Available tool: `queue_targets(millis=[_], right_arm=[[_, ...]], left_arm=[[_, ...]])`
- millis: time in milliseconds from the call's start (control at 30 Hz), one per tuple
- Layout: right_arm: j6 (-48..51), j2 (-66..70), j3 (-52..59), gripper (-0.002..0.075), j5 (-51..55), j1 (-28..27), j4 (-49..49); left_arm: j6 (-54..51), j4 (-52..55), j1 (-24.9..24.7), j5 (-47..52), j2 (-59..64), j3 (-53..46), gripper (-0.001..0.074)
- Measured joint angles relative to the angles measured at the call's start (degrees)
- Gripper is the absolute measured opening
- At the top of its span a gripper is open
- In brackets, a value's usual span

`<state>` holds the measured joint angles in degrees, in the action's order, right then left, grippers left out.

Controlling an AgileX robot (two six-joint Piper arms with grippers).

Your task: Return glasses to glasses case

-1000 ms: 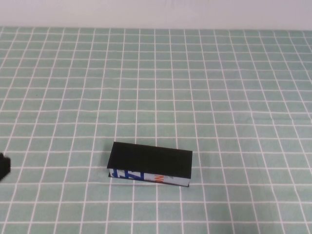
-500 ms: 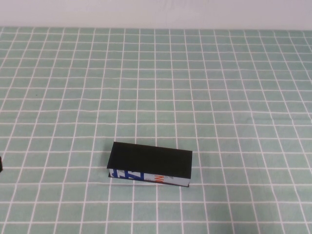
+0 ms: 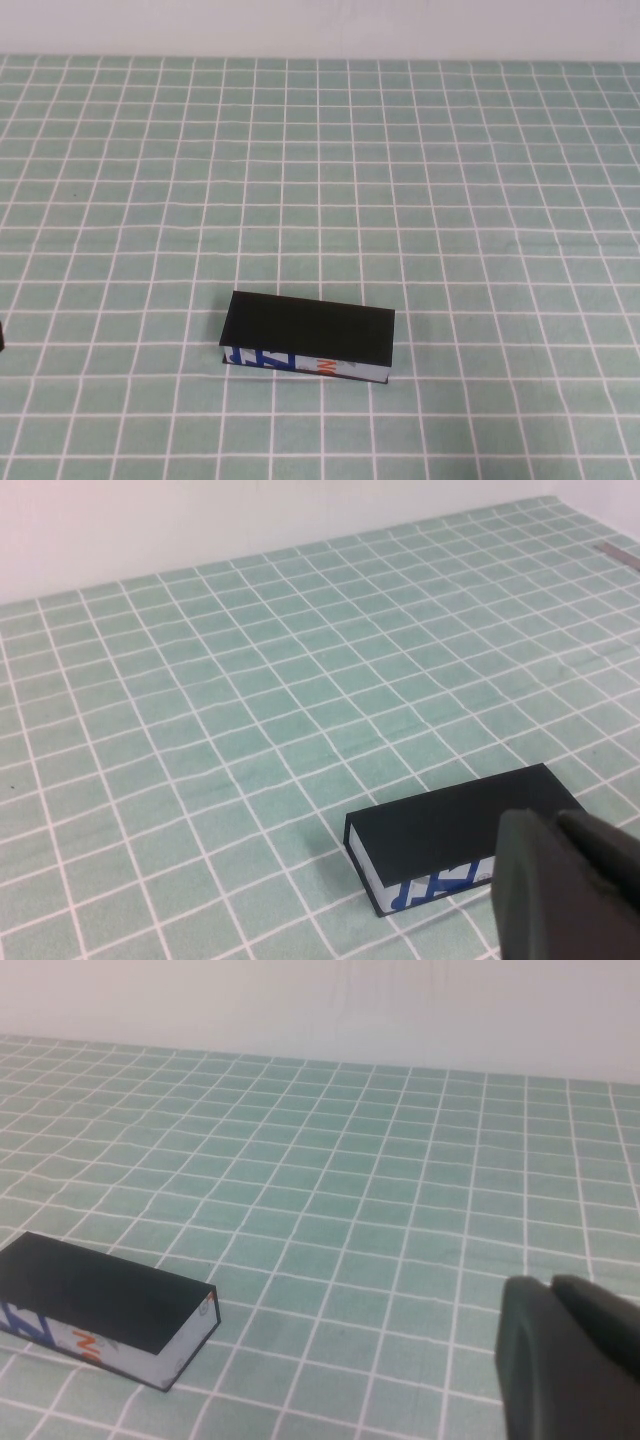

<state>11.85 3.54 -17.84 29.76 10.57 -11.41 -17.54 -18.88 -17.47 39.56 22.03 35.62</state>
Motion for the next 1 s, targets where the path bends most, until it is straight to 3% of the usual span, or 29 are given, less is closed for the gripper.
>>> queue_targets(millis=[367, 667, 1000], right_arm=[[0.0, -0.08, 0.0, -0.0011, 0.0, 0.0, 0.0], [0.0, -0.08, 0.0, -0.0011, 0.0, 0.0, 0.0], [0.0, -0.08, 0.0, -0.0011, 0.0, 0.0, 0.0]], left_arm=[[0.07, 5.34, 0.0, -1.72, -0.67, -3.61, -0.0002], [0.07, 23.72, 0.88, -28.64, -13.38, -25.1, -0.0002], [0.22, 18.88, 8.35, -32.17, -22.5, -36.79, -0.0002]])
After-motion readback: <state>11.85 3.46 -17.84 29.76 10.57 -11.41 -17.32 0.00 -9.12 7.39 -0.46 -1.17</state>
